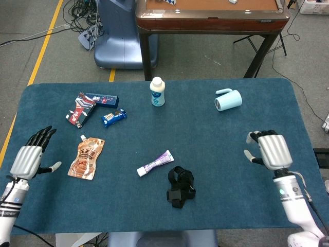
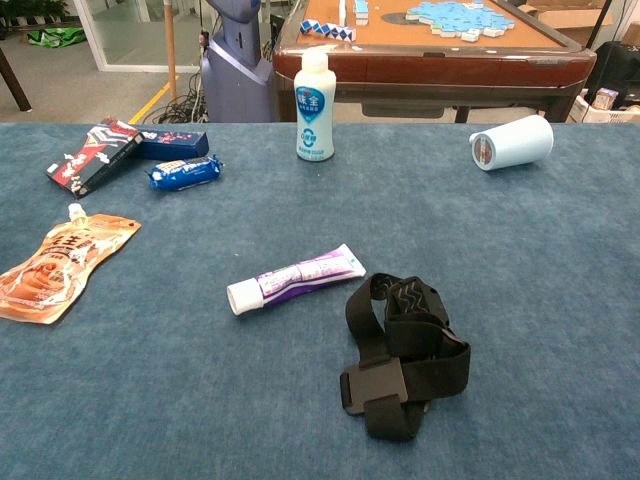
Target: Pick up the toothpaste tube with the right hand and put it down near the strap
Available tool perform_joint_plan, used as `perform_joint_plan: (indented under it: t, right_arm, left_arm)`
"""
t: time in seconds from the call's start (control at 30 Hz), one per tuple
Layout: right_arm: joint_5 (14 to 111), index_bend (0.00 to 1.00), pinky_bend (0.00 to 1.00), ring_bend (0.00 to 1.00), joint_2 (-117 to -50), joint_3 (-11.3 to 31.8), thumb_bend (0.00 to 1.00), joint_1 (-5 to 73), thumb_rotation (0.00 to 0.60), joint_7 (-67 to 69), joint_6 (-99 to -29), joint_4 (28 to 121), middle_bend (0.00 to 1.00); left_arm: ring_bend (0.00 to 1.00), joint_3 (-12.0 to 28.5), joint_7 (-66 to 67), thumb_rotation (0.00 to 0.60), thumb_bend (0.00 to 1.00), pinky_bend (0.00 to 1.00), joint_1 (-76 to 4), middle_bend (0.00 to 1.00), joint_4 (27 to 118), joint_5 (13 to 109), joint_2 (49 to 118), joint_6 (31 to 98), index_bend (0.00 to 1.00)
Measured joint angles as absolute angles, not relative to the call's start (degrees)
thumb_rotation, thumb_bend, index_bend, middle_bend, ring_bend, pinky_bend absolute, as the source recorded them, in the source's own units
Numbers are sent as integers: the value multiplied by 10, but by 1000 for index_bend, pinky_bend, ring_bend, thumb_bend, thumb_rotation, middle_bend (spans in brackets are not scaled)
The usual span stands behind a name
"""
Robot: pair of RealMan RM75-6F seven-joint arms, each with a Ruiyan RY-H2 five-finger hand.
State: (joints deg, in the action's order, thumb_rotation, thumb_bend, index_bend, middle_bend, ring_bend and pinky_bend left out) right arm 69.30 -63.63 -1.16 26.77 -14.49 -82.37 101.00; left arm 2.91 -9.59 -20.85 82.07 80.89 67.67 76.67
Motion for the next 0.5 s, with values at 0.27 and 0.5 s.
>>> perform_joint_plan:
  t: [0.27,0.5]
  right_arm:
    - [742,520,366,445,-621,-44,332,165,600,-121,-907,1008,515]
    - [763,522,366,449,-622,-41,331,129,600,-103,-915,1001,521]
  left_arm:
    - [0,0,-29,600,171,88,-147,0,879,820,664,821,0]
    - [0,-3,22,600,170,88,-114,0,916,830,663,865,0]
